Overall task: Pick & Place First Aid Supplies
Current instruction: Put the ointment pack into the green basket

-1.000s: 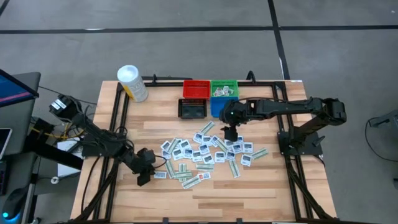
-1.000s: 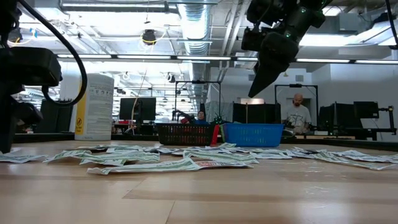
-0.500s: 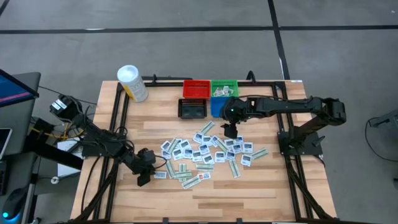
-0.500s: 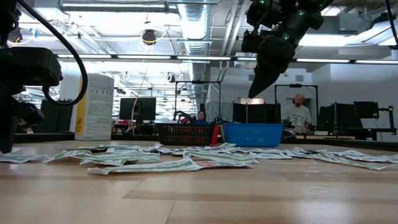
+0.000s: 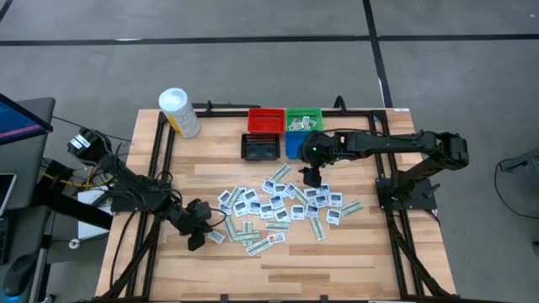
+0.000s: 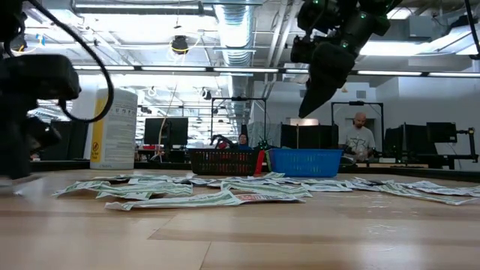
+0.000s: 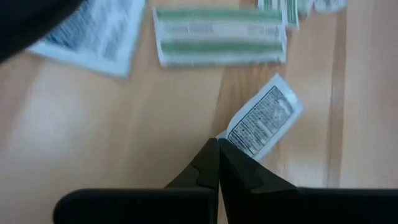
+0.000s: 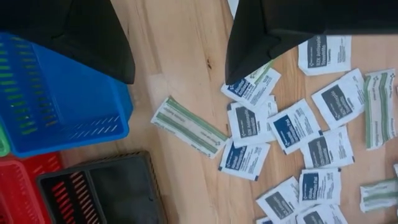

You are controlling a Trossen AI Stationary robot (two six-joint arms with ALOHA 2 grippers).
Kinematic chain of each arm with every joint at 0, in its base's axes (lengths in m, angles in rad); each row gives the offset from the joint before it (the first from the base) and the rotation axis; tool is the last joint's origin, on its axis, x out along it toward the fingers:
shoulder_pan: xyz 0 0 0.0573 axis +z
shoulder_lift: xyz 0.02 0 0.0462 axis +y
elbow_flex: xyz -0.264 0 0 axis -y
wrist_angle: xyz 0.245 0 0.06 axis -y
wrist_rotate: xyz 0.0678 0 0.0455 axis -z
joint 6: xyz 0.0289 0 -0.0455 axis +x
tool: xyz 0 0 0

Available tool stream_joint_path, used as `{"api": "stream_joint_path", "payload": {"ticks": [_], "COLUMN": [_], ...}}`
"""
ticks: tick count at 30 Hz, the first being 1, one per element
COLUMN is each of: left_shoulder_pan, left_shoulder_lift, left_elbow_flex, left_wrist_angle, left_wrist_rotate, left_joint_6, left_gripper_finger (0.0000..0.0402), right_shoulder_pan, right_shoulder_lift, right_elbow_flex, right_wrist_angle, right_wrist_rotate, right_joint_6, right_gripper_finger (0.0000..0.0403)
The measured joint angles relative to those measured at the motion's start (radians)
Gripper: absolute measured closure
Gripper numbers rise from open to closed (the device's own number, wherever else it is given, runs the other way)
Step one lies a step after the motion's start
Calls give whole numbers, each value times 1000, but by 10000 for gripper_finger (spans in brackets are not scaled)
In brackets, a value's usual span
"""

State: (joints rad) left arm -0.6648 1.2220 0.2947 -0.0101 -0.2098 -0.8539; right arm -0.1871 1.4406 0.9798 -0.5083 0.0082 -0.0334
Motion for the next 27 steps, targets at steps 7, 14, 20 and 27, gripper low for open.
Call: {"api": "stream_joint_path", "payload": {"ticks": [7, 14, 20, 27], "left_shoulder_pan": [24, 81, 154, 267], "left_shoulder_lift": [-52, -113, -151, -204], "left_elbow_flex": [0, 0, 1, 2], "left_wrist_angle": [9, 10, 7, -3], "left_wrist_rotate": [-56, -59, -43, 12], "left_joint_6": [62, 178, 289, 423], "left_gripper_finger": [398, 398, 397, 398], "right_shoulder_pan": [0, 0, 0, 5], "right_shoulder_lift": [0, 8, 24, 22], "right_elbow_flex": [0, 0, -1, 0], "right_wrist_angle": [50, 113, 185, 240], "right_wrist_rotate": [-1, -3, -6, -8], "right_joint_6": [8, 19, 71, 121], "right_gripper_finger": [159, 159, 159, 159]}}
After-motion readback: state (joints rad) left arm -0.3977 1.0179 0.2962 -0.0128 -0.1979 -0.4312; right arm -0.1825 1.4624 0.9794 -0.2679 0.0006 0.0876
